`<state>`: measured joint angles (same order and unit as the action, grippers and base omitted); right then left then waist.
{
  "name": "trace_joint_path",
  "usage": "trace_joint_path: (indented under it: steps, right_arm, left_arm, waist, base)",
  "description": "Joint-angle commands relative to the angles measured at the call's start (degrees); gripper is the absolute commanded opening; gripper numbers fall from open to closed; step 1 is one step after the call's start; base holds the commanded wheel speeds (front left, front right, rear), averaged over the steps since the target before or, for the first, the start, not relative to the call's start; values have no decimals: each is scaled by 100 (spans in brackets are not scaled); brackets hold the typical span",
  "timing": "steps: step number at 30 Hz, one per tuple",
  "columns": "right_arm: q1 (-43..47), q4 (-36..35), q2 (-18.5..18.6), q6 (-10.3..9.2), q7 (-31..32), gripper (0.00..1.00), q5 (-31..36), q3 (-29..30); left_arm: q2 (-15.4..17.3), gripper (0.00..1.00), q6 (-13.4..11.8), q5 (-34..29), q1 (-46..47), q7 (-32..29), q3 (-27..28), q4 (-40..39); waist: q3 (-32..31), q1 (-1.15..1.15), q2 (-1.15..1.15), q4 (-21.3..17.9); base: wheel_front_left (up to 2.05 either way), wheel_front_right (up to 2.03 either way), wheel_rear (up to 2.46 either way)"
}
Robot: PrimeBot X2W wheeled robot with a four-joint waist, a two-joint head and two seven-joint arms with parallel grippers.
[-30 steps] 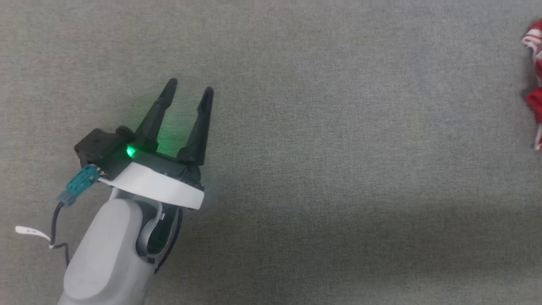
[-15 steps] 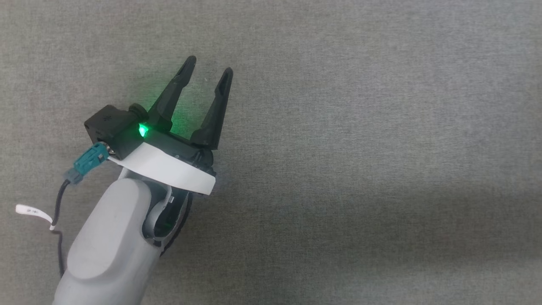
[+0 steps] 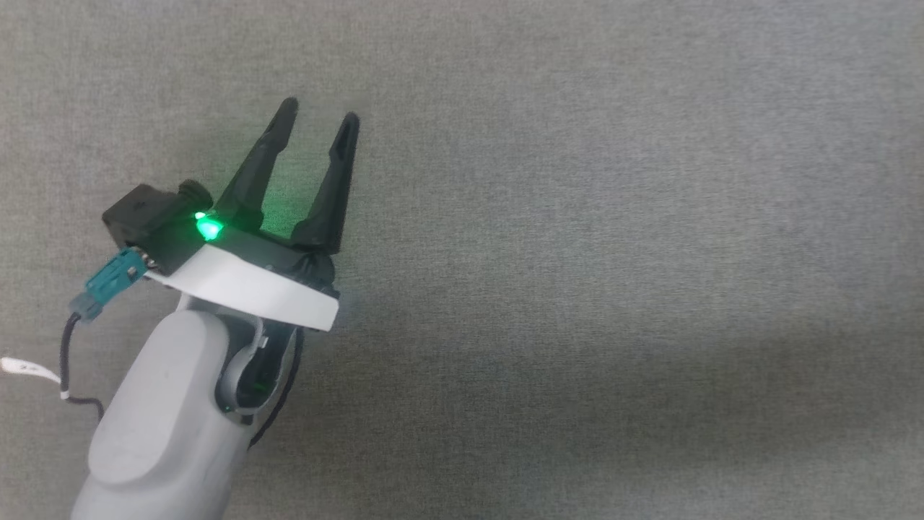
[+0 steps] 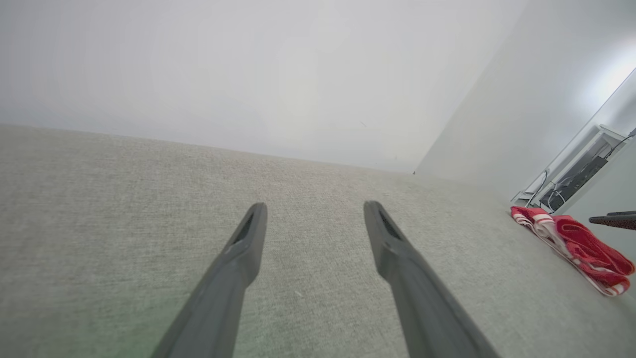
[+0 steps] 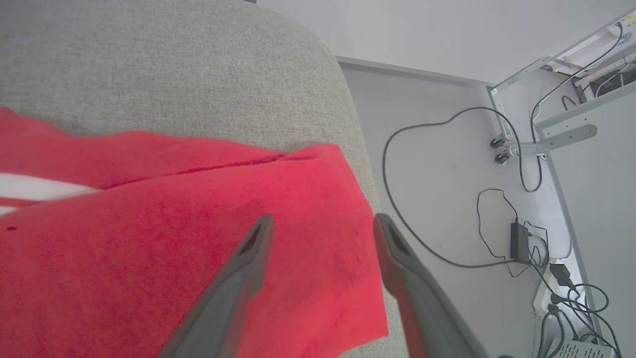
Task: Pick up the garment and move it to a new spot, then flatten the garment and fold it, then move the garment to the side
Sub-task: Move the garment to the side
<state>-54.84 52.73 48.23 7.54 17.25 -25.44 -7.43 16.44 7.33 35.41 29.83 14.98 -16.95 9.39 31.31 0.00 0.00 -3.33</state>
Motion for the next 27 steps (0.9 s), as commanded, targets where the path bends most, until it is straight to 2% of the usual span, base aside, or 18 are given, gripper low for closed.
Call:
trace_joint_path:
  steps: [1,12,27]
  right_arm:
    - [-75,39,-53,-12,-77,100,-20,-32]
    - [47,-346,-526,-11,-634,100,-580,-341]
    - [1152,-1407,-1058,-11,-2120,100,-1047,-1010]
  left_arm:
    - [50,100,14,2,-93,25,39,-19]
    - [206,100,14,175,-485,25,334,-235]
    - [27,100,14,-642,-1822,26,1638,-522]
  waist:
    - [-93,0,0,-50]
    - [-610,0,0,-113]
    - [-1755,0,0,86]
  base:
    - [0,0,0]
    - [0,0,0]
    - [0,0,0]
